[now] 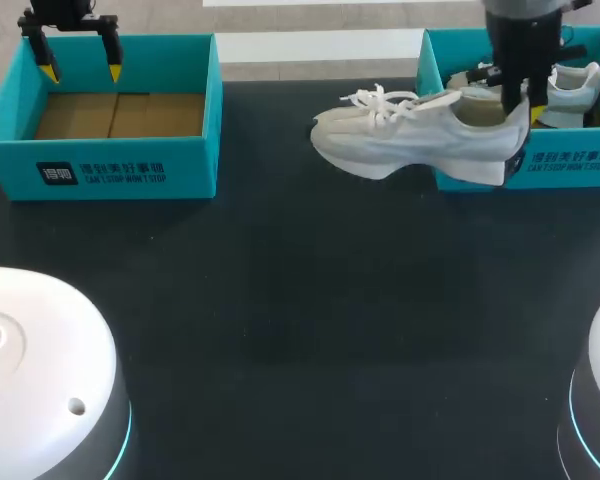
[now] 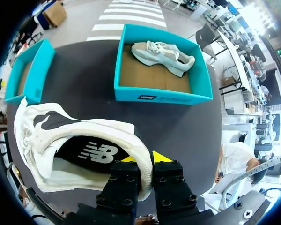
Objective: Take the shoe out of the shoebox, open the shoe tongue, remove and reinsert the insole, then place the shoe into the shoebox
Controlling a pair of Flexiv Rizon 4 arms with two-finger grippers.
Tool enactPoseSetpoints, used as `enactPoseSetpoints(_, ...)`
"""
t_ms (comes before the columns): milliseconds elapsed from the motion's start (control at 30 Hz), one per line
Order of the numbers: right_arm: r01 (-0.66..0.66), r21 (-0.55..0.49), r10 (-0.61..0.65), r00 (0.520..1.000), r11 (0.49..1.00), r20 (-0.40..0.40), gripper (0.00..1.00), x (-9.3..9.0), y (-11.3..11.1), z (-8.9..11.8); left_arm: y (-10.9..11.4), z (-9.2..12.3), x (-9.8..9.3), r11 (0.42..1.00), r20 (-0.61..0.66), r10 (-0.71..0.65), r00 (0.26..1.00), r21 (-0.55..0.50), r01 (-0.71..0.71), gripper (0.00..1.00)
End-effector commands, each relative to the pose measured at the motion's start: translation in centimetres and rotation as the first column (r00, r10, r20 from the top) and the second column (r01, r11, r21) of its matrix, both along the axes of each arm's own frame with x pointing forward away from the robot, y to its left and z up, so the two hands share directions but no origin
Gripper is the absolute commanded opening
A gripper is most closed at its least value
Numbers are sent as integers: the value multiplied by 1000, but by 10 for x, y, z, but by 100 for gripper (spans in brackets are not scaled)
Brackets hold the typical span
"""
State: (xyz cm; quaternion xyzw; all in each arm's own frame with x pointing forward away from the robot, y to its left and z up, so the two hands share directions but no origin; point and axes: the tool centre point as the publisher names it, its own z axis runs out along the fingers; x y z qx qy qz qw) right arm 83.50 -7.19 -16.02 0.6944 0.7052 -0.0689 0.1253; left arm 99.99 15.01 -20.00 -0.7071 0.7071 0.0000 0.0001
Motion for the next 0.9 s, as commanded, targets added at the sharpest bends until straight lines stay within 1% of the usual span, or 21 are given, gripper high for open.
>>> enactPoseSetpoints(33,-6,-11,6,1000,1000,-10,0,6,3,-2,0,0,0,1000,0,0,1000,0,0,100)
enactPoseSetpoints(667,-6,-11,6,1000,1000,-10,0,6,3,-2,0,0,0,1000,0,0,1000,0,0,100)
enactPoseSetpoints(700,-1,-14,1,1000,1000,-14,0,3,8,-7,0,0,0,1000,0,0,1000,0,0,100)
enactPoseSetpoints(767,1,-53,-2,1000,999,-23,0,-6,21,-12,0,0,0,1000,0,0,1000,0,0,100)
enactPoseSetpoints(833,19,-39,-20,1000,999,-18,0,-16,33,-13,0,0,0,1000,0,0,1000,0,0,100)
enactPoseSetpoints(900,39,-49,-40,999,998,-10,0,-27,44,-14,0,0,0,1000,0,0,1000,0,0,100)
